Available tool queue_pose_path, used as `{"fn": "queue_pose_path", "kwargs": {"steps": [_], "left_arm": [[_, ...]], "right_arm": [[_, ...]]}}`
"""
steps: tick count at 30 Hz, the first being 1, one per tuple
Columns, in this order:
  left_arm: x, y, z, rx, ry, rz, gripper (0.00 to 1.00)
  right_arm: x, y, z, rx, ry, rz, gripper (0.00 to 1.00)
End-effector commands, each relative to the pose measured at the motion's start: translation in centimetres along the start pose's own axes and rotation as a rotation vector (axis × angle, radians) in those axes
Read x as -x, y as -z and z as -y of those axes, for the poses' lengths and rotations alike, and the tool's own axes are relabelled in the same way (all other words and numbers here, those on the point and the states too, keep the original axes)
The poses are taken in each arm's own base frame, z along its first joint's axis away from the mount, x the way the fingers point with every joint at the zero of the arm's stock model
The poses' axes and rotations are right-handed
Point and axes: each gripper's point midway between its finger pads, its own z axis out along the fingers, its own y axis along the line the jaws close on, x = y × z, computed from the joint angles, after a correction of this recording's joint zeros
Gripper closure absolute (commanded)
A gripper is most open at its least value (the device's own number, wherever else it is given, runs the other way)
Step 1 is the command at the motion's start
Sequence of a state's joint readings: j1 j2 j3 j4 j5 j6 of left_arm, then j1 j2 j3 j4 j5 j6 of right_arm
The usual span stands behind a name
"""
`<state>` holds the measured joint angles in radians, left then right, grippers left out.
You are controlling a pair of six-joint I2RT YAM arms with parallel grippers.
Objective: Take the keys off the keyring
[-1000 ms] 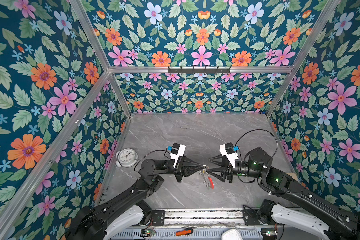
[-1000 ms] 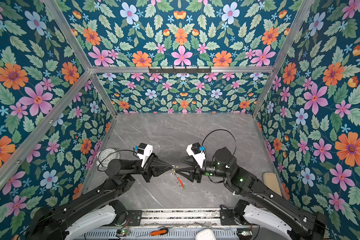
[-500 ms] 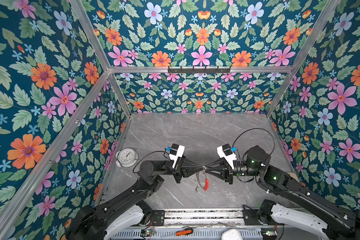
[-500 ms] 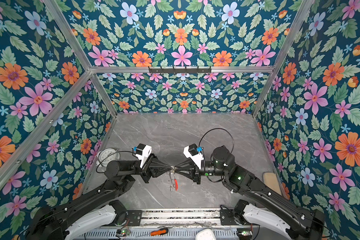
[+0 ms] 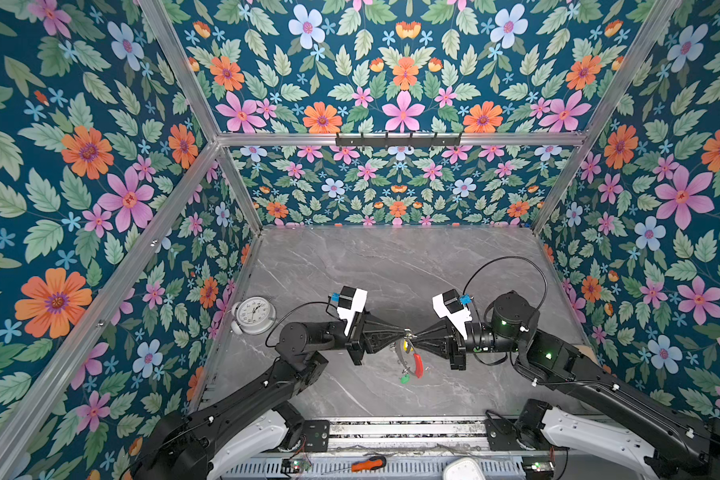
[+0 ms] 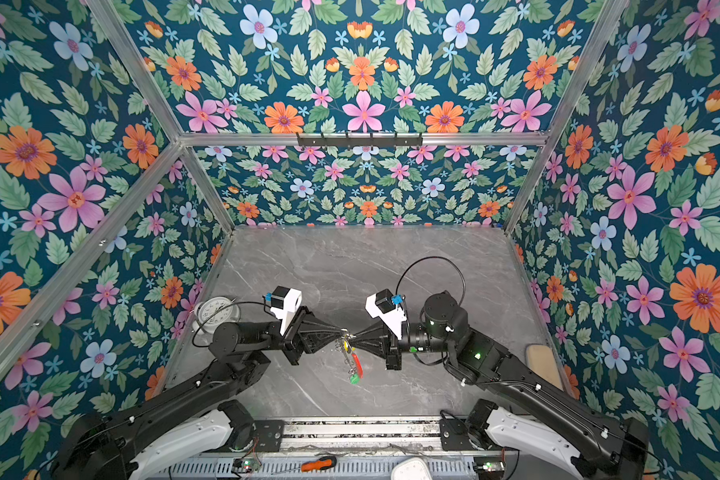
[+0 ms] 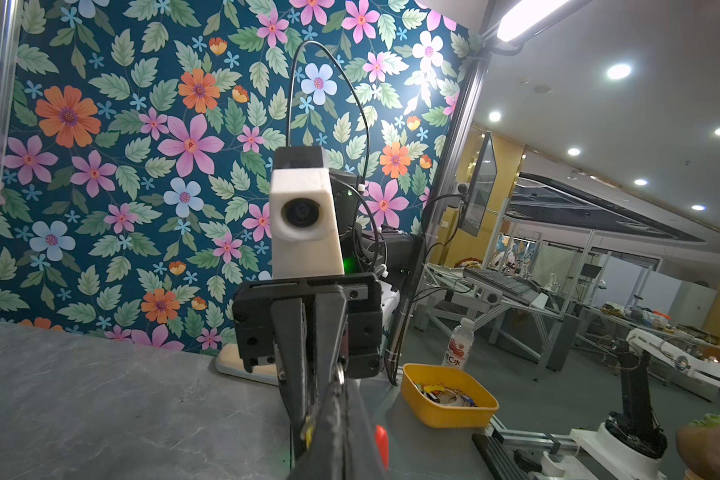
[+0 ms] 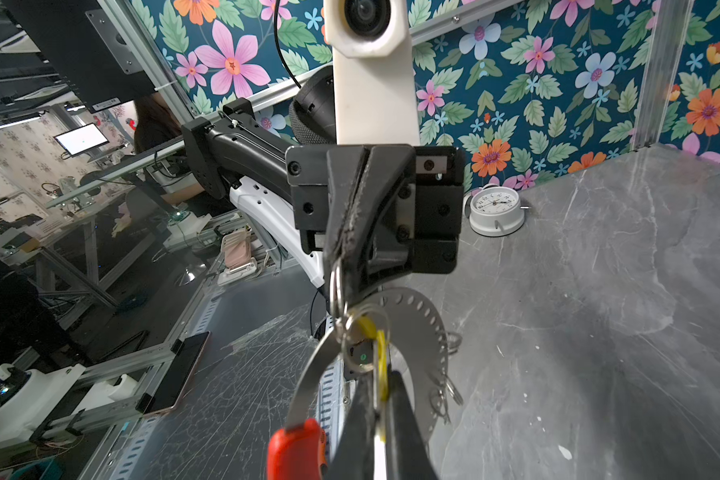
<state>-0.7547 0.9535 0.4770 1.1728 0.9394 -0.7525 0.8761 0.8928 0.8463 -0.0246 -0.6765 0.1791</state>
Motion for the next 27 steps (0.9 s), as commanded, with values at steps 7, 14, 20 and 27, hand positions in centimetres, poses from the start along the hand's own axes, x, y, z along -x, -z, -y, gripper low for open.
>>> {"fn": "queue_pose_path", "kwargs": {"steps": [7,14,20,27], "left_arm": [[1.5,0.2,0.9,-0.031,-0.047,0.079,1.00],[1.5,0.3,1.1,-0.040,-0.043,0.087,1.00],[0.8,0.4,-0.2,0.040,-0.043,0.055,1.00],[-0.6,1.6,-3.1,0.216,-0.030,0.046,1.00]], "right_arm": [[-2.2,-1.5,0.6,-0.057,0.009,-0.115,1.00],[-2.2,-1.4,0.9,-0.081,0.001,-0.111,1.00],[-1.6,0.1,1.7,-0.176,0.025,-0.063,1.00],[-0.9,2.3,2.5,-0.287,0.040,-0.008,1.00]]}}
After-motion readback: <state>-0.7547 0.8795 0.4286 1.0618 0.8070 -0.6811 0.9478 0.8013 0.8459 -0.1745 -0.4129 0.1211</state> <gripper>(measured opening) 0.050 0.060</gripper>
